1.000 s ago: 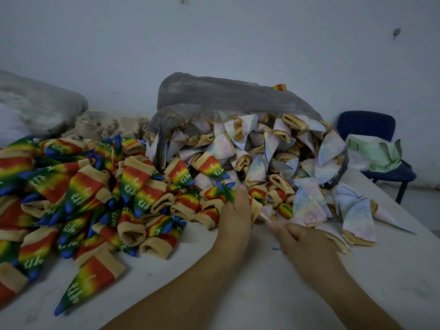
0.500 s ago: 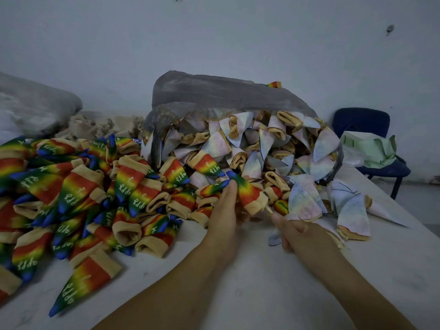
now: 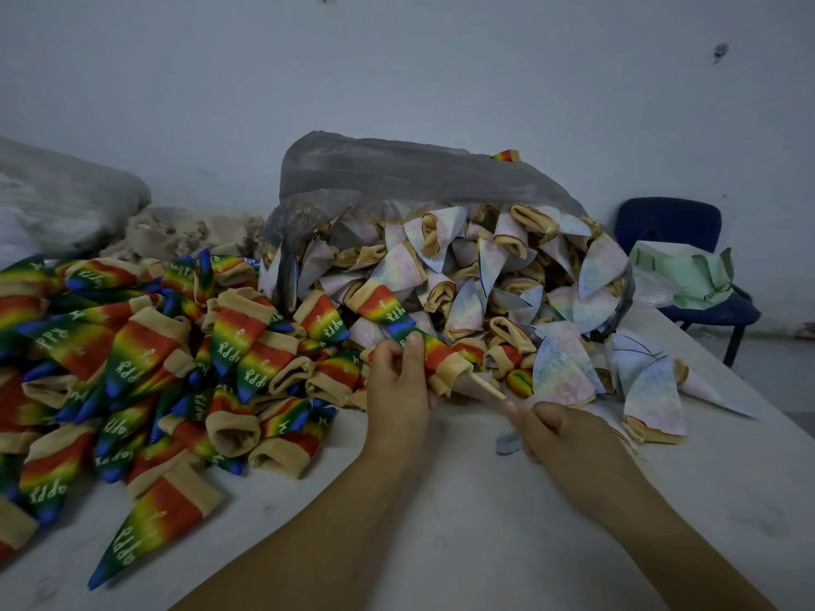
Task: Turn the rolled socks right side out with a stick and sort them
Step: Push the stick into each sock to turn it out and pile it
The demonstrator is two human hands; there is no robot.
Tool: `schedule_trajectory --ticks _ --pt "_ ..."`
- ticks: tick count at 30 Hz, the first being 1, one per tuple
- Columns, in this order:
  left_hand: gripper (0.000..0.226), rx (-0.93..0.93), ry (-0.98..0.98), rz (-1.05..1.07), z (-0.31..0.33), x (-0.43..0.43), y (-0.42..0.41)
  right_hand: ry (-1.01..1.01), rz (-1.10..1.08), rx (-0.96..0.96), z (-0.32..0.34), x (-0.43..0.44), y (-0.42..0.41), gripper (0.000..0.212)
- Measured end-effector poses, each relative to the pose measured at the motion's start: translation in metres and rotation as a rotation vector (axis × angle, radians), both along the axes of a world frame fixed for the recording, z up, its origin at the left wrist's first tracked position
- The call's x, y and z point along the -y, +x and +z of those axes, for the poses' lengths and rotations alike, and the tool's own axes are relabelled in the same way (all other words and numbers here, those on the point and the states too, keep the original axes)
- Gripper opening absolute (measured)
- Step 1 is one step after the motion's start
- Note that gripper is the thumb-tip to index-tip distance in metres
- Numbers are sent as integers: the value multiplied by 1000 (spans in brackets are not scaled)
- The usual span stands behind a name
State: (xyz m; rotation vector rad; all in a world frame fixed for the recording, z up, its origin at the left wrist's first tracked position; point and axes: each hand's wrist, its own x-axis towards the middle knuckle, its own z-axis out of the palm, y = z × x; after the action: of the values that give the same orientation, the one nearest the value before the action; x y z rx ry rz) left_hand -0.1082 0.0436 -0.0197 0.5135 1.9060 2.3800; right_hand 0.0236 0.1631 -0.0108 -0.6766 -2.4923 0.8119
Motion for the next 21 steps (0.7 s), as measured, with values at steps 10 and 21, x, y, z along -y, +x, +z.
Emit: schedule_trajectory --ticks 10,21 --pt "21 147 89 -168 -6 -6 1 126 -138 -66 7 -16 4 58" --pt "23 220 207 -448 -2 -2 8 552 25 21 20 -29 15 35"
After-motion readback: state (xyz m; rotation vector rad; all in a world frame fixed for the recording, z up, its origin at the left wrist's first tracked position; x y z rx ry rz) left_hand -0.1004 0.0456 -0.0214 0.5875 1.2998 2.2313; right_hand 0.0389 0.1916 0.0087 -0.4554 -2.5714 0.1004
